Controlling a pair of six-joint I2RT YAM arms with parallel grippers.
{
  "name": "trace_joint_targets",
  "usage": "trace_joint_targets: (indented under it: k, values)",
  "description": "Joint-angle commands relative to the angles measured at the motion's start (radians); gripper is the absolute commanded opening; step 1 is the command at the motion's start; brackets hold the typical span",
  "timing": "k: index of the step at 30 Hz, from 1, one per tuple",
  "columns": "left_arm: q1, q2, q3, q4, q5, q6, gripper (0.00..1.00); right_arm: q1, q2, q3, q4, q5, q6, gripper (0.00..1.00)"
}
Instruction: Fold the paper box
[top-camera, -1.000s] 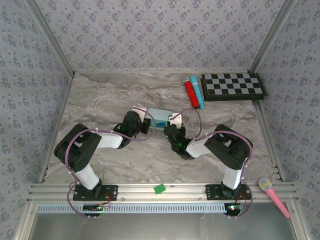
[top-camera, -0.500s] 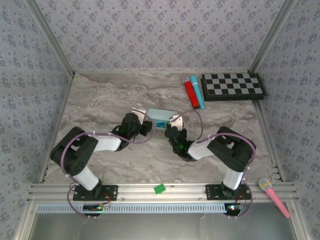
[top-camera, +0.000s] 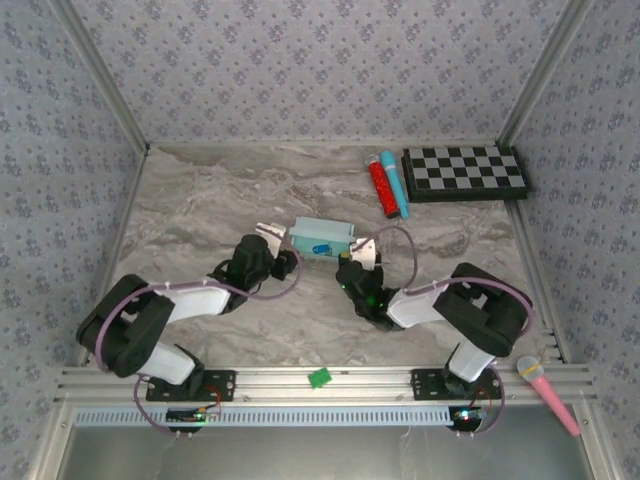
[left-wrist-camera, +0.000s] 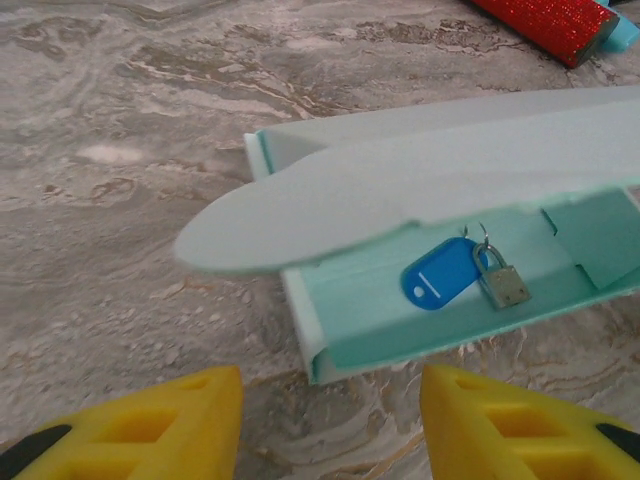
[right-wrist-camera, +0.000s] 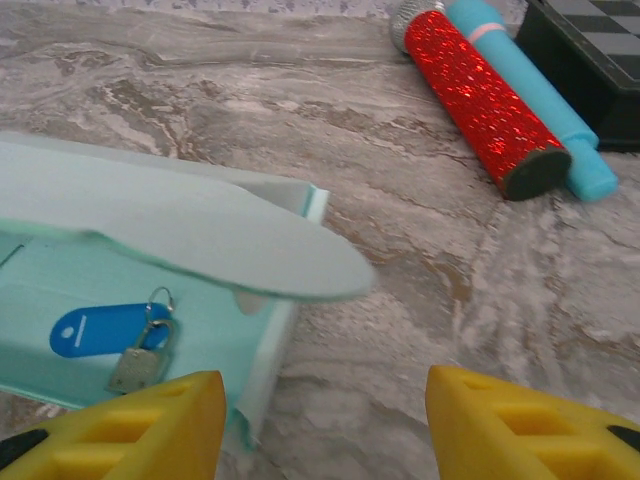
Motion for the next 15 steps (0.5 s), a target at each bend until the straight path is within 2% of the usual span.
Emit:
trace_joint_targets:
  k: [1, 6, 9, 12, 15]
  values:
    - [-0.004, -0.09, -0.026, -0.062, -0.055, 0.034, 0.51, 0.007, -0.078, -0.029, -0.105, 0.051, 0.063, 0.58]
    - [0.003, -0.199, -0.054, -0.158, -0.175, 0.037, 0.52, -0.003, -0.177, -0.091, -0.206, 0.082, 0.093, 0.58]
    - [0.029, -0.238, -0.038, -0.238, -0.273, -0.009, 0.55, -0.039, -0.225, -0.102, -0.305, 0.074, 0.127, 0.59]
    - [0.113, -0.263, 0.001, -0.339, -0.264, -0.111, 0.58, -0.104, -0.282, -0.084, -0.429, 0.013, 0.166, 0.59]
    - [0.188, -0.262, 0.054, -0.406, -0.192, -0.159, 0.59, -0.186, -0.343, -0.053, -0.531, -0.098, 0.178, 0.59]
